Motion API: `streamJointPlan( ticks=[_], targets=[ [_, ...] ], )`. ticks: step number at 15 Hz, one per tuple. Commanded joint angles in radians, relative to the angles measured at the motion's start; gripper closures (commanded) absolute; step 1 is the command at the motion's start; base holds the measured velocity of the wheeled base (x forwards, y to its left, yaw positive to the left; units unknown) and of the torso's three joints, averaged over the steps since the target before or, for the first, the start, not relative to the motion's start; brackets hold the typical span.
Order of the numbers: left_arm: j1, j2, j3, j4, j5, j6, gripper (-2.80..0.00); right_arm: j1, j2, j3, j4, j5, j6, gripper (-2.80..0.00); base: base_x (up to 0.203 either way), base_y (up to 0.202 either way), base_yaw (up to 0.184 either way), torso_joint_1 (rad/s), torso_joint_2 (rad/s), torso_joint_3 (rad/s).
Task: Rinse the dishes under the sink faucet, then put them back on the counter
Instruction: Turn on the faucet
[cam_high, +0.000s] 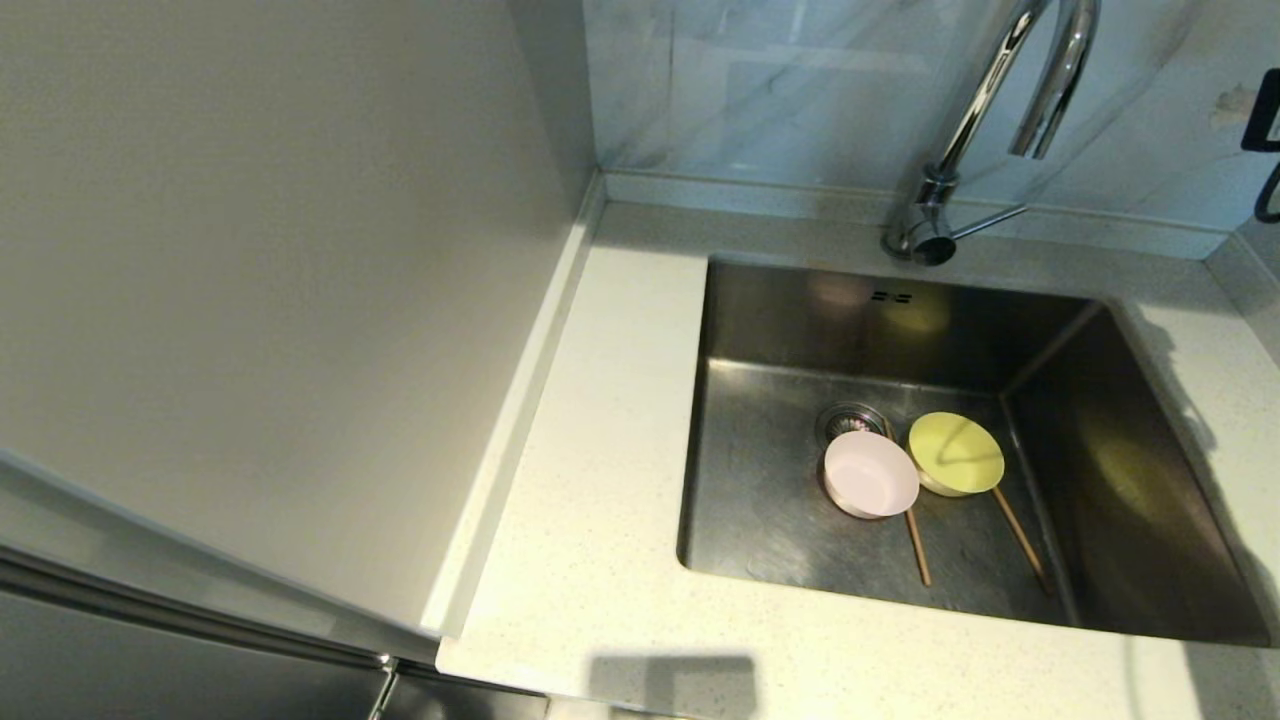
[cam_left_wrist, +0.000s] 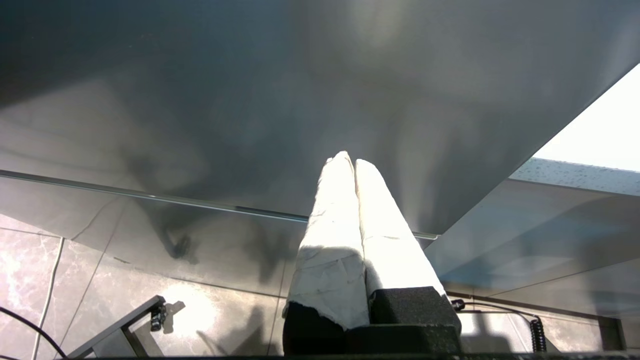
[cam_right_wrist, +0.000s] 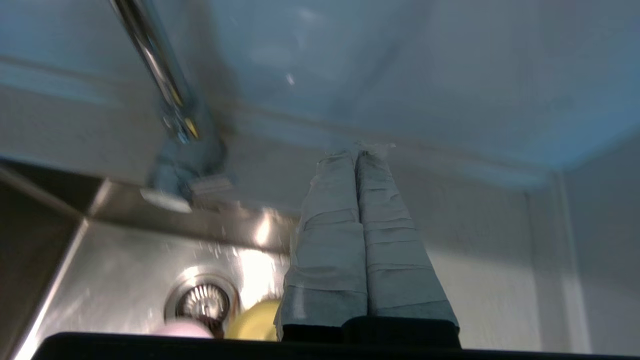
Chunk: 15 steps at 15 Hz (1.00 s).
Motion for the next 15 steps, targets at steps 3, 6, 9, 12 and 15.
streamJointPlan(
  ticks=[3, 6, 9, 12, 15],
  targets=[
    [0.0, -0.003, 0.0, -0.001, 0.0, 0.0, 0.0, 0.063, 0.118, -0.076, -0.126, 0.019, 0.017, 0.0, 0.0, 0.0, 0.0, 0.0, 0.0, 0.0],
    [0.0, -0.003, 0.0, -0.001, 0.0, 0.0, 0.0, 0.1, 0.157, -0.079, -0.142, 0.018, 0.013, 0.0, 0.0, 0.0, 0.0, 0.0, 0.0, 0.0],
    [0.0, -0.003, 0.0, -0.001, 0.0, 0.0, 0.0, 0.131, 0.188, -0.08, -0.145, 0.018, 0.01, 0.0, 0.0, 0.0, 0.0, 0.0, 0.0, 0.0],
    [0.0, -0.003, 0.0, -0.001, 0.0, 0.0, 0.0, 0.158, 0.216, -0.081, -0.148, 0.012, 0.007, 0.0, 0.0, 0.0, 0.0, 0.0, 0.0, 0.0],
    [0.0, -0.003, 0.0, -0.001, 0.0, 0.0, 0.0, 0.18, 0.254, -0.093, -0.148, 0.007, -0.013, 0.0, 0.0, 0.0, 0.0, 0.0, 0.0, 0.0]
  ],
)
